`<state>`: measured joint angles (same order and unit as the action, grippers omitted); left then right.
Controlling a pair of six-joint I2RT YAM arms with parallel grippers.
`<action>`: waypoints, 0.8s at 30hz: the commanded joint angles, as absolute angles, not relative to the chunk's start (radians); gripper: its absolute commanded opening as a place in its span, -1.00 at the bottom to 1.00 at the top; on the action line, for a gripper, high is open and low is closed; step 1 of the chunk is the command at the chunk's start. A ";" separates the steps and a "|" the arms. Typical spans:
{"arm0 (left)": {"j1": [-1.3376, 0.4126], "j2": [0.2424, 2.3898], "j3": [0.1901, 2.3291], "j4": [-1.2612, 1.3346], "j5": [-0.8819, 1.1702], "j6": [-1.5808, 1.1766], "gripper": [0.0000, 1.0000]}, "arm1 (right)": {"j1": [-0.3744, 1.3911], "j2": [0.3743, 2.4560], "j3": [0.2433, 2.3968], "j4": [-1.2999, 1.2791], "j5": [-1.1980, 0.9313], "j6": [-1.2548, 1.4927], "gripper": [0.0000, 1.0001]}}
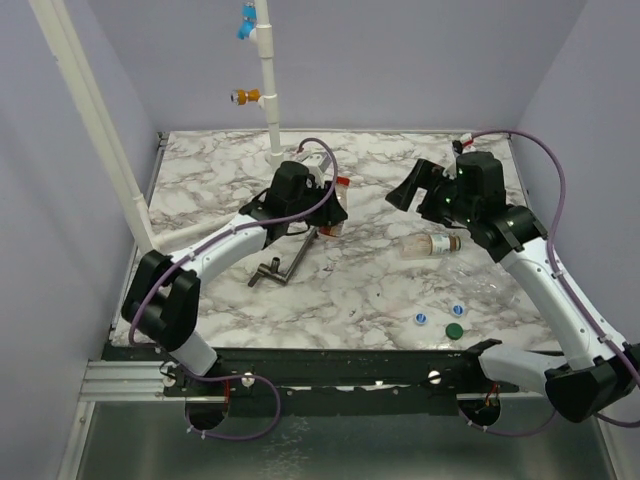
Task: Screw on the bottle caps
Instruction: Place the plastic bottle at the center of the board.
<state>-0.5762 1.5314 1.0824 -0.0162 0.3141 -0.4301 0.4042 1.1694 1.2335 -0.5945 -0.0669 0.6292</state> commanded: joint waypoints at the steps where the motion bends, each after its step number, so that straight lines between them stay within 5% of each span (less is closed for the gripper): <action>1: -0.584 1.675 1.250 -0.165 0.144 -0.434 -1.00 | 0.408 1.115 1.241 -0.667 -0.005 0.679 0.90; 13: -0.583 2.133 1.788 -0.387 -0.070 -0.454 -1.00 | 0.408 1.038 1.081 -0.693 0.006 0.743 0.93; 24: -0.566 2.385 2.081 -0.538 -0.160 -0.456 -0.60 | 0.407 1.003 1.004 -0.709 0.027 0.758 0.93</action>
<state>-0.5762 2.3173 1.9873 -0.4469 -0.0883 -0.4492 0.4057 1.0260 1.0283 -0.6903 -0.0090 0.7418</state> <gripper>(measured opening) 0.414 0.962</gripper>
